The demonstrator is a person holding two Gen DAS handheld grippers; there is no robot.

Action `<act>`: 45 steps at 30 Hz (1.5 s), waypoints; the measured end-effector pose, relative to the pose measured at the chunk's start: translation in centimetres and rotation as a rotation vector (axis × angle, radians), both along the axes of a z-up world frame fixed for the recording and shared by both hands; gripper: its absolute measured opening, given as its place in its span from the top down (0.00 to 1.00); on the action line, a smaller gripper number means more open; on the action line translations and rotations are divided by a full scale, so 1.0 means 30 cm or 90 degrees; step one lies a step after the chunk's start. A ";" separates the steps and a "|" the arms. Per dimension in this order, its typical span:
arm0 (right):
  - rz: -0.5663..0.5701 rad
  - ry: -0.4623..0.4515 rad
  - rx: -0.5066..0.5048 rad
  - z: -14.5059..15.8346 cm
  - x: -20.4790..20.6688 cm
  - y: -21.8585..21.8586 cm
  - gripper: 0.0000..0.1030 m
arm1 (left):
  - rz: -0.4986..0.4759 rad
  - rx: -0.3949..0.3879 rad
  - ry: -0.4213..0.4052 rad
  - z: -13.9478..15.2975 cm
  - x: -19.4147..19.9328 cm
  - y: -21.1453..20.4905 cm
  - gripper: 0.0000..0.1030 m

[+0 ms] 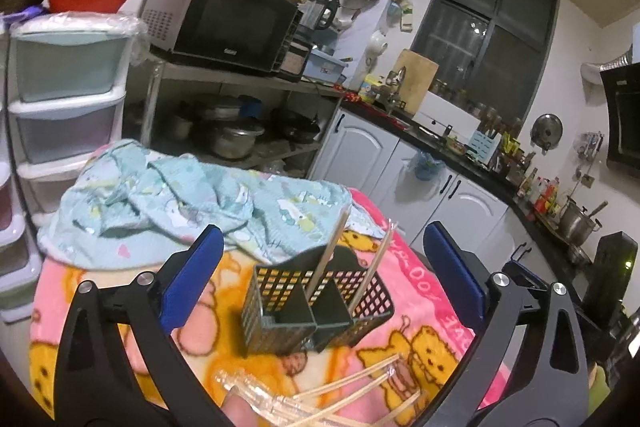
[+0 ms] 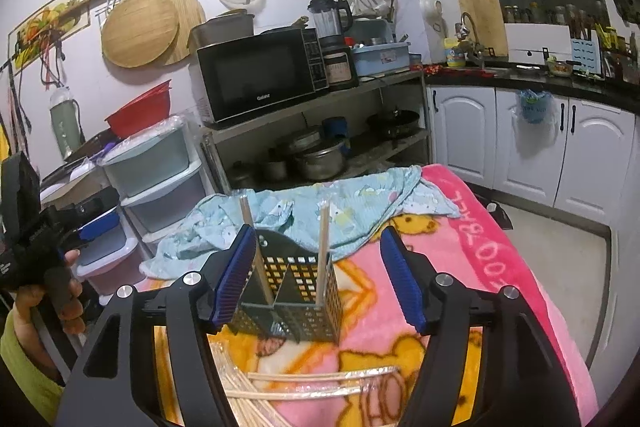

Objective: Organize utensils
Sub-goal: 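Withdraw both open tools from the caddy back toward the chopsticks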

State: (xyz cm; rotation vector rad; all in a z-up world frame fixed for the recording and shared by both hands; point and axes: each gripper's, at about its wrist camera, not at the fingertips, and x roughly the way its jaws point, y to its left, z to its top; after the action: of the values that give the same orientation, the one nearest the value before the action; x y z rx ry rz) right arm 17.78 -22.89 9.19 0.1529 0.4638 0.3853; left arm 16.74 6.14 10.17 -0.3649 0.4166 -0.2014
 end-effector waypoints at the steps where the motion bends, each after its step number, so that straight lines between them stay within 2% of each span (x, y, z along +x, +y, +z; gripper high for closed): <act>1: 0.002 0.002 0.000 -0.005 -0.006 0.000 0.38 | 0.002 0.002 0.003 -0.008 -0.008 0.003 0.11; 19: 0.052 0.053 -0.031 -0.109 -0.064 0.055 0.32 | 0.034 0.004 0.071 -0.144 -0.083 0.064 0.11; 36: 0.055 0.112 -0.083 -0.239 -0.093 0.043 0.32 | -0.007 0.031 0.135 -0.305 -0.098 0.001 0.11; 44: 0.035 0.162 -0.099 -0.341 -0.080 0.002 0.32 | -0.029 0.036 0.171 -0.387 -0.082 -0.025 0.11; 45: 0.033 0.167 -0.100 -0.352 -0.076 -0.001 0.32 | -0.032 0.037 0.177 -0.400 -0.079 -0.026 0.13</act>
State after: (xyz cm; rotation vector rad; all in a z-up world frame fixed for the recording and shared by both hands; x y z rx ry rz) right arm 15.50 -22.93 -1.37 0.0383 0.7557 0.3802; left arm 14.38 5.35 -1.84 -0.3271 0.7042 -0.1874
